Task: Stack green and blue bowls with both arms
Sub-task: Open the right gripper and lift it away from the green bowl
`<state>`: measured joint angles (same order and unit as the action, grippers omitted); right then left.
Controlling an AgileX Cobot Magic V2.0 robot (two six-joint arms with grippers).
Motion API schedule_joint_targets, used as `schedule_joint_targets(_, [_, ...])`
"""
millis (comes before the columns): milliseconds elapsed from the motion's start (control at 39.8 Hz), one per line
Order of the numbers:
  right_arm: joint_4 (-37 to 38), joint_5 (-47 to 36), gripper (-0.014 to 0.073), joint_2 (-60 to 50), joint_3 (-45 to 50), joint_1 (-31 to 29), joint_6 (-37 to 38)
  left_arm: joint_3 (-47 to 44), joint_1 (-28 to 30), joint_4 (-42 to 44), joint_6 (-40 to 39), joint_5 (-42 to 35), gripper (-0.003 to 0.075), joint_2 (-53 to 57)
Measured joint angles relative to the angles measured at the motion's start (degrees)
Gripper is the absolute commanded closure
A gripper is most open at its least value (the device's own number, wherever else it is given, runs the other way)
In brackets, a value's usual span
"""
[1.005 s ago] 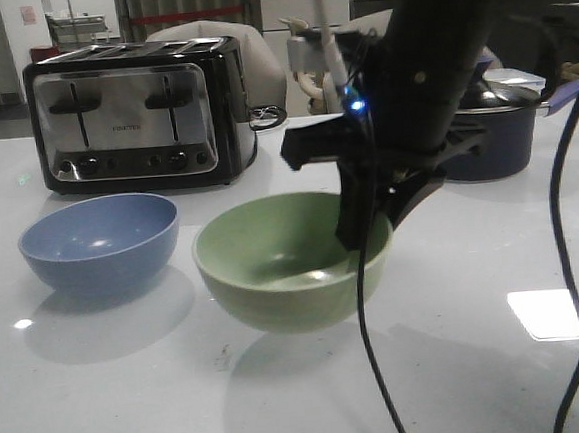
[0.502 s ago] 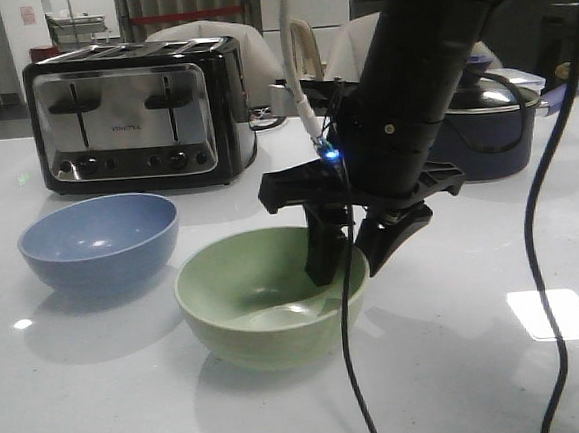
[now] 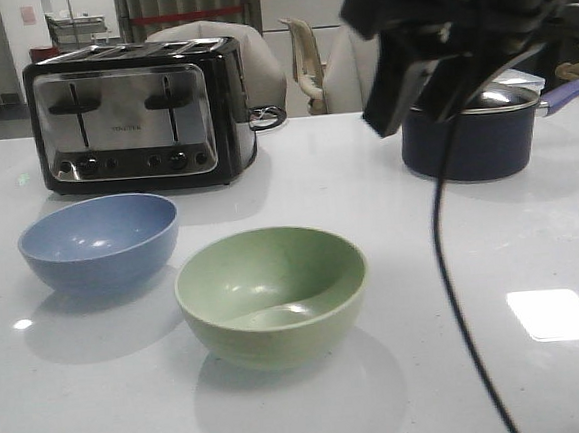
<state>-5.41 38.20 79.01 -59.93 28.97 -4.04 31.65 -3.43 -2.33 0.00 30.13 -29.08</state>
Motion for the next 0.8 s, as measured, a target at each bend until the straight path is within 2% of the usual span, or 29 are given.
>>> schedule_joint_targets(276, [0.8, 0.2, 0.0163, -19.5, 13.9, 0.0, 0.0, 0.0, 0.0, 0.0, 0.0, 0.0, 0.0619, 0.0])
schedule_joint_targets(527, [0.9, 0.5, 0.0163, -29.2, 20.1, 0.0, -0.1, 0.0, 0.0, 0.0, 0.0, 0.0, 0.0605, 0.0])
schedule_joint_targets(628, [0.9, 0.6, 0.0163, -30.7, 20.4, 0.0, -0.1, 0.0, 0.0, 0.0, 0.0, -0.9, 0.0501, 0.0])
schedule_joint_targets(804, [0.9, 0.6, 0.0163, -31.0, 20.5, 0.0, -0.1, 0.0, 0.0, 0.0, 0.0, -2.9, 0.0181, -1.6])
